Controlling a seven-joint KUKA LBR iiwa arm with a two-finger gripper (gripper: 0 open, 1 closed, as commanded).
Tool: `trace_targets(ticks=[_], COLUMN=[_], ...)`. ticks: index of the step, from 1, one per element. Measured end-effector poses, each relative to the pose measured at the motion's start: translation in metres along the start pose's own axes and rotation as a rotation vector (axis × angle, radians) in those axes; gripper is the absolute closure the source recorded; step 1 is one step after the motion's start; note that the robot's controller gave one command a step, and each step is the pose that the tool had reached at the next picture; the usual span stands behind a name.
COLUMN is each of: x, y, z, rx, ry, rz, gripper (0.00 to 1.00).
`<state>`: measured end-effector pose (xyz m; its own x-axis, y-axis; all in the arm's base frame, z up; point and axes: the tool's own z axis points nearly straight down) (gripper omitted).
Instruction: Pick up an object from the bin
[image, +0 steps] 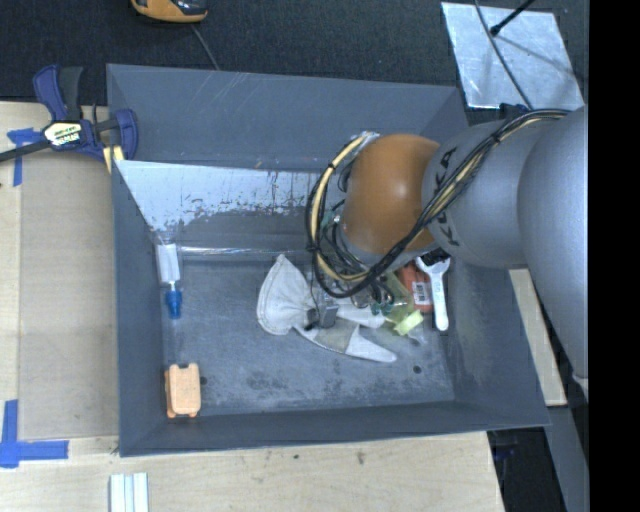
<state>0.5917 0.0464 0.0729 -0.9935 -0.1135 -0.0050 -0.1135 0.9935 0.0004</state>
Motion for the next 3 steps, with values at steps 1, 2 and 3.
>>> trace_targets(ticks=[1,2,3], x=[-0.004,-0.004,-0.012], y=[-0.013,-0.013,-0.018], z=[-0.105,-0.105,-0.146], rx=[0.000,0.000,0.000], ry=[0.003,0.003,0.010], rz=[0.004,0.004,0.014], gripper=[1.00,1.00,1.00])
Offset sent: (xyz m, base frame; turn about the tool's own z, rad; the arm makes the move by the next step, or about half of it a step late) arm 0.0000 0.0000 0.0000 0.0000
